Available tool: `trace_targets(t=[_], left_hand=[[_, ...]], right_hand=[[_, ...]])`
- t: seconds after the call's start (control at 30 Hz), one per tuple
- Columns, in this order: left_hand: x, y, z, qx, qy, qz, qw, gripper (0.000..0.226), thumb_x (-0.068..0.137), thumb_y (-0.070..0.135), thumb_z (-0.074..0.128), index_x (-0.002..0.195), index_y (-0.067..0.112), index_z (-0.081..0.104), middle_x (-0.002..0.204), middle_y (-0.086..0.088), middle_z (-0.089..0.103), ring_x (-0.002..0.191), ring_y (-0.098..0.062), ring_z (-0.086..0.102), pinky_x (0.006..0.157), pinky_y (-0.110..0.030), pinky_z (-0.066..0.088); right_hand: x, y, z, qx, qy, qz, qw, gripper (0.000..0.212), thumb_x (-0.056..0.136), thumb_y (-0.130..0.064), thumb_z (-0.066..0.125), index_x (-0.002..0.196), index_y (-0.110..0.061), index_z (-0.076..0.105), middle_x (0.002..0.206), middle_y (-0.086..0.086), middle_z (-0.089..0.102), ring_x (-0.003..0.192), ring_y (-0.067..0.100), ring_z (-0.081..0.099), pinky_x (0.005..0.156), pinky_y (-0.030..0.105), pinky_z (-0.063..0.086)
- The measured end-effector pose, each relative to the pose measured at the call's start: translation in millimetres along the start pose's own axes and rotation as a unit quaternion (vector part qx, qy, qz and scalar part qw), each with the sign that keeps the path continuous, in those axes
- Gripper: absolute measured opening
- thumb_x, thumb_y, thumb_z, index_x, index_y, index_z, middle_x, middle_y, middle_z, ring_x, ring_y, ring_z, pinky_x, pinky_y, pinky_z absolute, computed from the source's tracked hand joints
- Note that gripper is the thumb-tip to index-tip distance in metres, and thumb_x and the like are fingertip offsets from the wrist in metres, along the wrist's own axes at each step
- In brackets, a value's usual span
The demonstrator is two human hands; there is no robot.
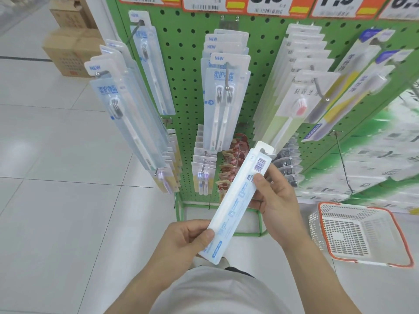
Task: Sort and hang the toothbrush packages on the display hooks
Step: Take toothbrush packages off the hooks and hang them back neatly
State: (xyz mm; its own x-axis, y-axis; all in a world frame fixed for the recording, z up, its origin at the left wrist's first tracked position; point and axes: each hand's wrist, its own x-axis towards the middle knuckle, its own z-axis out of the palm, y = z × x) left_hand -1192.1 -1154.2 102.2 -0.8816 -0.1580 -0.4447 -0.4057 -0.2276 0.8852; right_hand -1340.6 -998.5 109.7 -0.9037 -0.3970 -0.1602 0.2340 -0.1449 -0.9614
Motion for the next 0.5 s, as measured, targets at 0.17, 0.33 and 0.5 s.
trace_targets(t=[0.17,0.33,0.5], left_hand=[[-1.1,0.3,-1.6,0.02,0.005,-0.022,1.0,0.024,0.099,0.011,0.058,0.114,0.016,0.077,0.104,-0.006,0.078,0.088,-0.022,0.075,0.076,-0.035,0.059],[0.4,-2.8,0.7,0.033,0.043,-0.027,0.998,0.021,0.099,0.009,0.058,0.111,0.013,0.076,0.097,-0.008,0.079,0.082,-0.026,0.075,0.068,-0.037,0.061],[-1.8,-3.1,-5.5,0.093,0.057,0.001,0.994,0.023,0.102,0.006,0.054,0.106,0.014,0.076,0.097,0.003,0.079,0.082,-0.013,0.073,0.067,-0.023,0.053]], right_hand=[[-2.2,0.6,0.0,0.018,0.008,0.028,0.999,0.025,0.104,-0.011,0.049,0.122,-0.02,0.064,0.09,0.001,0.075,0.087,0.029,0.074,0.071,0.04,0.06],[-1.7,1.5,-0.4,0.023,0.026,0.043,0.998,0.021,0.102,-0.009,0.052,0.114,-0.02,0.066,0.094,0.005,0.075,0.087,0.031,0.073,0.075,0.046,0.061],[-0.1,-0.3,-2.2,0.026,0.077,0.035,0.996,0.011,0.094,-0.007,0.066,0.105,-0.011,0.068,0.089,0.003,0.076,0.081,0.023,0.072,0.067,0.035,0.059]])
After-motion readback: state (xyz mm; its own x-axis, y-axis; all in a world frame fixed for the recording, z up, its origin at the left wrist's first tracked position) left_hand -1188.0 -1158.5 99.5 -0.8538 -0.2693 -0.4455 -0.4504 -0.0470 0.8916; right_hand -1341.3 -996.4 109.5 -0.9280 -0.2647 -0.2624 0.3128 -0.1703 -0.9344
